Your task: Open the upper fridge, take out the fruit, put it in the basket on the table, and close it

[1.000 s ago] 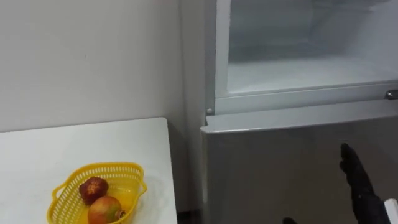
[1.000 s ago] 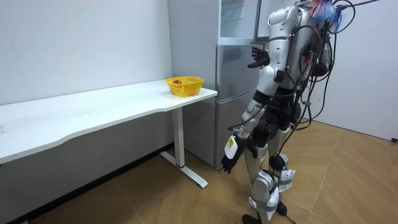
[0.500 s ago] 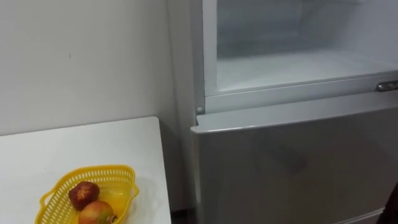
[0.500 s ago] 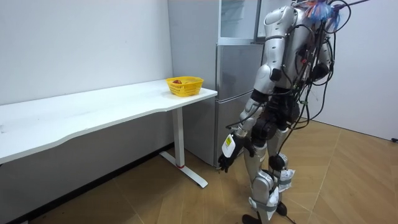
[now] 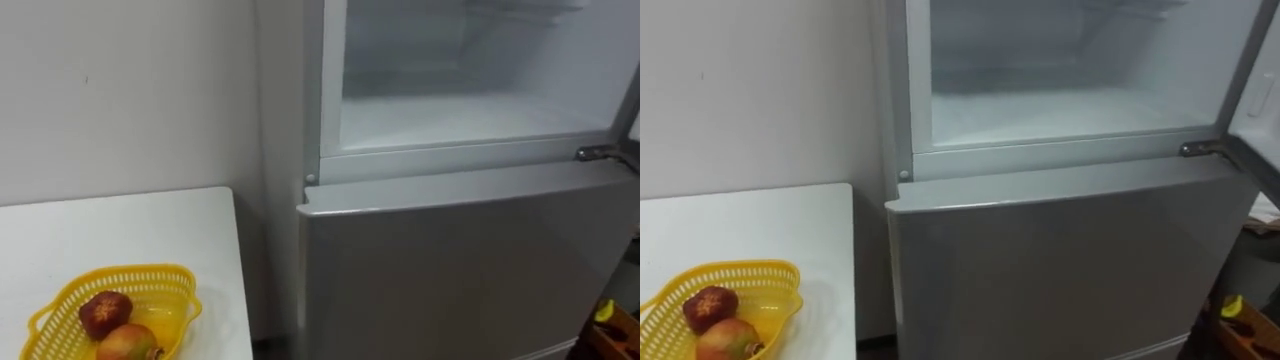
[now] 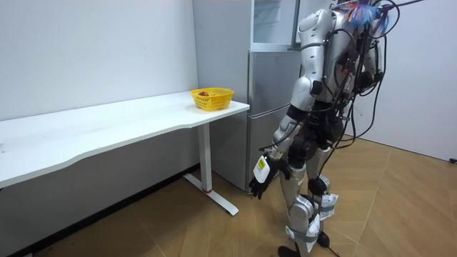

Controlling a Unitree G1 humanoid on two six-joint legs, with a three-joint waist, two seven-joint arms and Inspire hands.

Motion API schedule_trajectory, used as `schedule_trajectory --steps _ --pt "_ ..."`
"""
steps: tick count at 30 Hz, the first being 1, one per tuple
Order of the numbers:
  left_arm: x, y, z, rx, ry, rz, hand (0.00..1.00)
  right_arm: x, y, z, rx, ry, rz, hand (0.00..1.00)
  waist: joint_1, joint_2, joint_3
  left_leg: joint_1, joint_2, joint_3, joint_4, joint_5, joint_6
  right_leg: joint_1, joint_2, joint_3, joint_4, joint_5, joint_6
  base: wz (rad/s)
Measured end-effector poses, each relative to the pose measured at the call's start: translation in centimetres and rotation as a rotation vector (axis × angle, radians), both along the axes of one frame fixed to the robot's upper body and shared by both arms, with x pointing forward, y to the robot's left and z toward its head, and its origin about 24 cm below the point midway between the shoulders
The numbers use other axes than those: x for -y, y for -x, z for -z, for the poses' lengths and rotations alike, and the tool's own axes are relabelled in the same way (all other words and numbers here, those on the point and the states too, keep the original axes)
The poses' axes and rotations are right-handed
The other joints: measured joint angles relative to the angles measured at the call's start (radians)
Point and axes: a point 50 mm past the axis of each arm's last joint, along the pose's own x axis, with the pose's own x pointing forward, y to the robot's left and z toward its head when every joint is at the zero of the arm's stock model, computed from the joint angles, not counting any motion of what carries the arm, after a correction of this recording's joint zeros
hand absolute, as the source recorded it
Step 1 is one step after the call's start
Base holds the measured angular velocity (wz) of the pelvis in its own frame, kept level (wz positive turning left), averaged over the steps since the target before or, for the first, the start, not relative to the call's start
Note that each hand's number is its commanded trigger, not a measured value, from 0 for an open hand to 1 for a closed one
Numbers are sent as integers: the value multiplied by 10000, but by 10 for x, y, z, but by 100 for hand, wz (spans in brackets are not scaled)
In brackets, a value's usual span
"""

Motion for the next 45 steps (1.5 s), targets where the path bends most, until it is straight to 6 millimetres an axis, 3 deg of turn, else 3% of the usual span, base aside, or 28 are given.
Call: schedule_trajectory --steps 5,9,13,24,30,32,35,40,45 --pt "-14 -2 -6 400 -334 -520 0 24 -10 -23 2392 -148 1398 0 -129 -9 -21 -153 -3 85 1 -4 7 -229 -21 -31 196 -9 -7 -5" --pt "-23 2 -9 585 -532 -1112 0 43 -11 -39 3228 504 1874 0 -312 67 -26 -133 4 88 65 -1 6 -82 -12 -12 200 -4 -11 2" --pt "-26 6 -10 547 -602 -1381 0 54 -12 -50 4027 923 2185 0 -448 11 -23 -38 16 115 74 1 4 -89 -6 62 198 -77 -36 0" --pt "-18 8 -7 459 -390 -1564 0 52 -39 -83 6364 2150 674 0 -513 61 -46 -24 17 115 58 -3 1 -104 -8 59 198 -50 -33 0" --pt "-15 11 -6 329 -344 -1637 0 50 -57 -123 7703 3663 -768 0 -446 183 -51 -55 15 118 69 -3 1 -195 -7 87 211 -51 -35 -1" --pt "-14 12 -5 251 -312 -1664 0 48 -65 -141 8326 4214 -1275 0 -233 222 -74 -37 29 228 66 -3 0 -252 9 221 255 -41 -49 -17" --pt "-13 14 -3 119 -271 -1715 0 47 -74 -162 9196 4957 -1820 0 -200 178 -72 -34 30 226 78 -2 0 -242 4 209 256 -39 -50 -3" --pt "-12 20 -2 -131 -204 -1774 0 43 -81 -176 9907 5268 -2095 0 -49 -20 -23 -39 37 225 101 -2 0 -252 -1 200 269 -36 -58 0" --pt "-9 24 0 -380 -160 -1709 0 35 -92 -179 10401 5072 -2582 0 41 -41 -27 -35 41 215 130 -2 0 -240 -1 111 269 -10 -68 0"
